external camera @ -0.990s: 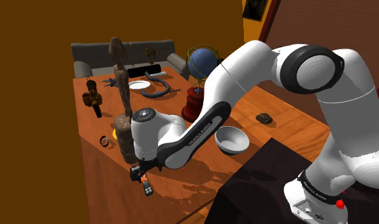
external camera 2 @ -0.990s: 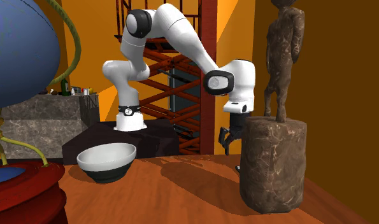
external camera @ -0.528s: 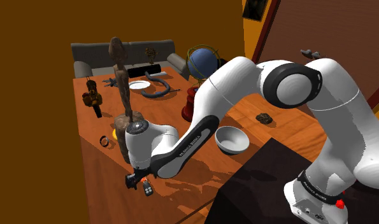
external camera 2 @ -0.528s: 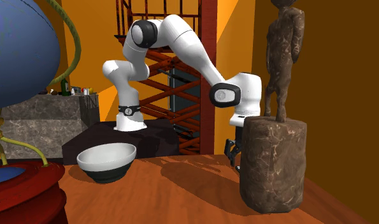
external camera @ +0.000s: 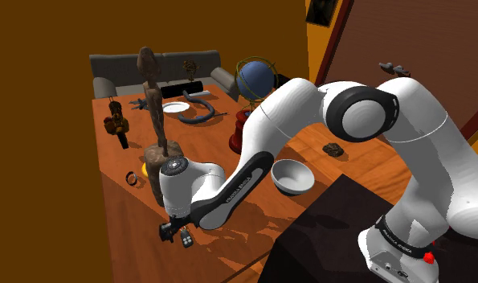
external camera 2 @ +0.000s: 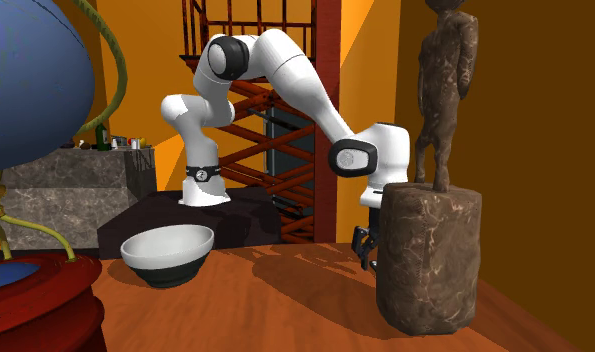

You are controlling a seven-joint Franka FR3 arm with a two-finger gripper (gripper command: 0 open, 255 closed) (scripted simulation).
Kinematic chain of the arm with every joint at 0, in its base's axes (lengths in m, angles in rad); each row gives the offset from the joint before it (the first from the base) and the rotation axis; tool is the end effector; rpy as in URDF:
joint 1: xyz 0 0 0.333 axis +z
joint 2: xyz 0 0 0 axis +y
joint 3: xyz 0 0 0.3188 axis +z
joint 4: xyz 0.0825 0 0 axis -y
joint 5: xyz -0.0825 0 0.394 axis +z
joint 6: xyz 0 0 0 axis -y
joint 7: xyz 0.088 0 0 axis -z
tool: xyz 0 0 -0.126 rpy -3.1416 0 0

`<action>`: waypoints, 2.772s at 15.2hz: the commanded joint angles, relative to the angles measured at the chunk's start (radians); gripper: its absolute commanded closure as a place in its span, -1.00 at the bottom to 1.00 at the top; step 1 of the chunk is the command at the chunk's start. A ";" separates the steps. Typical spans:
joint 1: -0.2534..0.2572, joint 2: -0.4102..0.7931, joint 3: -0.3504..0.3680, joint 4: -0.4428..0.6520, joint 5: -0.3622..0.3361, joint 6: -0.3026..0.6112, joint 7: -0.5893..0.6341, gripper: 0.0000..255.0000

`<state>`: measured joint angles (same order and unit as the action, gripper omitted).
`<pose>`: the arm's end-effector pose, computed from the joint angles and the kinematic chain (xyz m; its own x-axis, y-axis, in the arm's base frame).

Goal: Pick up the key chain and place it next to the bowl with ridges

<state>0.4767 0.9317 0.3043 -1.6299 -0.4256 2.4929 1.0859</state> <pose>0.4939 0.4661 0.0639 0.9970 -0.0769 0.0050 -0.0769 -0.9970 0.0079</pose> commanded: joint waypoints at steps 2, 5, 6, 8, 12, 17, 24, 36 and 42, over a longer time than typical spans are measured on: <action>0.000 0.000 0.000 0.000 0.000 0.000 0.000 -1.00; 0.000 0.000 0.000 0.000 0.000 0.000 0.000 1.00; 0.000 0.000 0.000 0.000 0.000 0.000 0.000 1.00; 0.000 0.000 0.000 0.000 0.000 0.000 0.000 1.00; 0.000 0.000 0.000 0.000 0.000 0.000 0.000 1.00; -0.014 -0.057 0.017 -0.028 0.013 -0.030 -0.007 1.00; -0.033 -0.132 0.043 -0.058 0.035 -0.077 -0.019 1.00; -0.063 -0.250 0.085 -0.082 0.079 -0.170 -0.044 1.00; -0.076 -0.303 0.104 -0.082 0.103 -0.221 -0.059 1.00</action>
<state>0.4017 0.6356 0.4056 -1.7151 -0.3268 2.2820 1.0296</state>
